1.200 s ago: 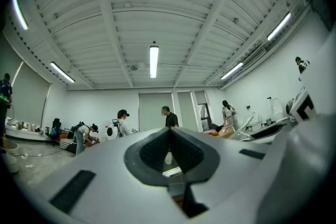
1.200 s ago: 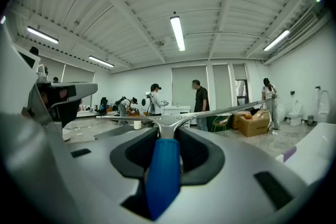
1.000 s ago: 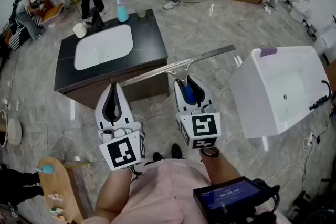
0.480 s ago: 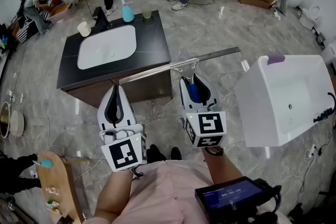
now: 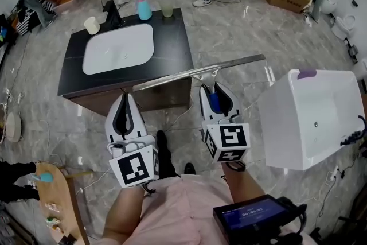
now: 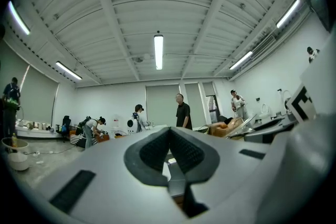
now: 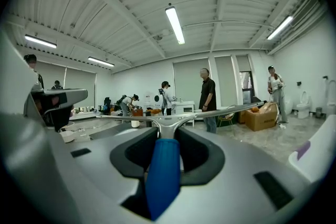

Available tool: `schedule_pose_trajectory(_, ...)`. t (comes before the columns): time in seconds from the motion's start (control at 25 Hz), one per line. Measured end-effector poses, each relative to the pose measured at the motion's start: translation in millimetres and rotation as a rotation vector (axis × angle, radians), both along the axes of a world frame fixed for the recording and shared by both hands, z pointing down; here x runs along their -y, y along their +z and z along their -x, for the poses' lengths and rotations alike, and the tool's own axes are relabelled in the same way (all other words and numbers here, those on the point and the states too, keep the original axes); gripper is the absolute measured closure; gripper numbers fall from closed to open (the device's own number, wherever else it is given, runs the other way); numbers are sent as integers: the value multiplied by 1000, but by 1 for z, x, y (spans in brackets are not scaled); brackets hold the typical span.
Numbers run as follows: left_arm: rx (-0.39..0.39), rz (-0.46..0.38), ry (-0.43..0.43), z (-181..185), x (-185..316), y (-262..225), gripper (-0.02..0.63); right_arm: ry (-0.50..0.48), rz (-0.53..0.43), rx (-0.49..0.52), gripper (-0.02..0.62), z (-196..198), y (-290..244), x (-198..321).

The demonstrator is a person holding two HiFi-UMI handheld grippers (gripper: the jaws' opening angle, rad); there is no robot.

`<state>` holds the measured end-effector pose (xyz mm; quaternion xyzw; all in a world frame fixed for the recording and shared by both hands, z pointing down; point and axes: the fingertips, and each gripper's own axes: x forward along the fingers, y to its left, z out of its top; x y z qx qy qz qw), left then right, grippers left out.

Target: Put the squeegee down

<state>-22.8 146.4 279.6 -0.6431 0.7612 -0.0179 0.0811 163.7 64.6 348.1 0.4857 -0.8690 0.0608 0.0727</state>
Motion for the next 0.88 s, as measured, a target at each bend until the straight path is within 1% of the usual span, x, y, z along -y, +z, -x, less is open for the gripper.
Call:
schedule_pose_trajectory(0.28, -27, 32, 5, 46, 52, 18, 597, 7, 40, -27, 471, 40, 19, 47)
schedule_pose_trajectory(0.6, -37, 46, 21, 86, 107, 26, 597, 19, 83, -38, 471, 78, 36, 92)
schedule_pose_trajectory(0.88, -20, 31, 43, 119, 152, 19, 597, 36, 74, -35, 471, 111, 27, 128)
